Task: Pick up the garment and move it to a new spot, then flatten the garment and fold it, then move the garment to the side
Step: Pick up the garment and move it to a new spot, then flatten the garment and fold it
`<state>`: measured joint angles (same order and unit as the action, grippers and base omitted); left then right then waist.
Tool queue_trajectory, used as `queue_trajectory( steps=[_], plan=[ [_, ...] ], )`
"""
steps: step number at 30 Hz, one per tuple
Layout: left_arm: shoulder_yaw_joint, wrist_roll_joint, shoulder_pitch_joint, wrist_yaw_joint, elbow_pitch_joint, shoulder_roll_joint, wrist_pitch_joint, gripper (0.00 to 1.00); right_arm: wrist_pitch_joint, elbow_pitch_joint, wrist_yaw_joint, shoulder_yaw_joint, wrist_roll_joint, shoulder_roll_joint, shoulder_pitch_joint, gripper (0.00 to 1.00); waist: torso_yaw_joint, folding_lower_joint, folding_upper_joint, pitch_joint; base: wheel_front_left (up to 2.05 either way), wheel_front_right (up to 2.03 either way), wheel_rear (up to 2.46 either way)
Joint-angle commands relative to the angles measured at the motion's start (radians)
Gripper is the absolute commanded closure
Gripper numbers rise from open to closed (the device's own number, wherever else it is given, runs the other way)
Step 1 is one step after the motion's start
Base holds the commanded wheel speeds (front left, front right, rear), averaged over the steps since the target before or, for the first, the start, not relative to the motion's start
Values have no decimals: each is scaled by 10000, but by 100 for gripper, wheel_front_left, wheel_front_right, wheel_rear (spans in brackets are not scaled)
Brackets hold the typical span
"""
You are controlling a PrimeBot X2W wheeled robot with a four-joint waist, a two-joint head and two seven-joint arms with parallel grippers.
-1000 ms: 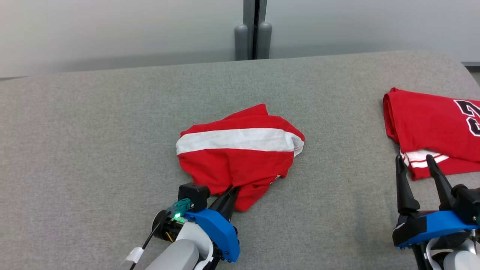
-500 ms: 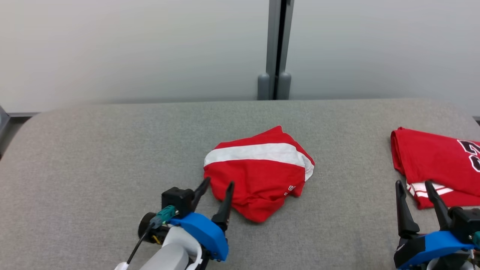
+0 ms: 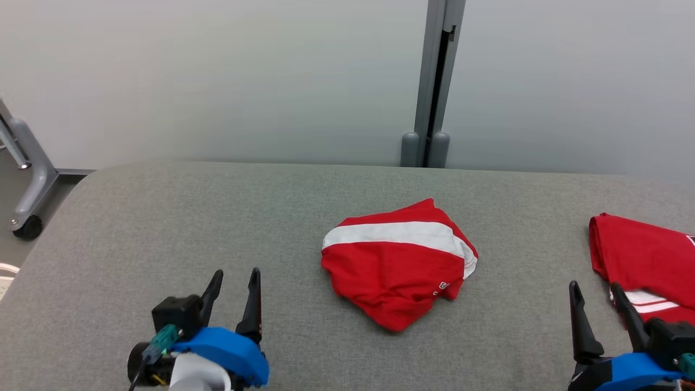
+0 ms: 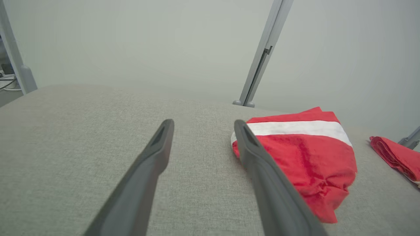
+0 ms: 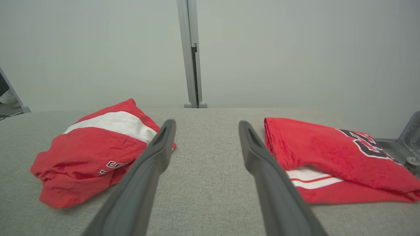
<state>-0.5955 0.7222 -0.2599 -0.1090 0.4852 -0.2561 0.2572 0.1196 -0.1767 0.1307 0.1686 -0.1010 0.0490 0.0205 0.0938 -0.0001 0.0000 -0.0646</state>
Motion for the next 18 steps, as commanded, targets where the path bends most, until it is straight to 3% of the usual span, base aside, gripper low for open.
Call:
queue_trajectory(
  steps=[1, 8, 18],
  plan=[
    [122, 2, 373, -168, -282, -113, 50, 0, 100, -88, 1, -82, -116, 31, 187, 0, 72, 1, 0, -15, 0, 0, 0],
    [293, -112, 1218, -502, -1031, -149, 78, 0, 300, -378, 1, -281, -382, 34, 330, 0, 178, 1, 0, -61, 0, 0, 0],
    [247, -175, 1297, -647, -1337, -303, 17, 0, 263, -453, 1, -332, -214, 34, 190, 0, 114, 1, 0, -24, 0, 0, 0]
  ],
)
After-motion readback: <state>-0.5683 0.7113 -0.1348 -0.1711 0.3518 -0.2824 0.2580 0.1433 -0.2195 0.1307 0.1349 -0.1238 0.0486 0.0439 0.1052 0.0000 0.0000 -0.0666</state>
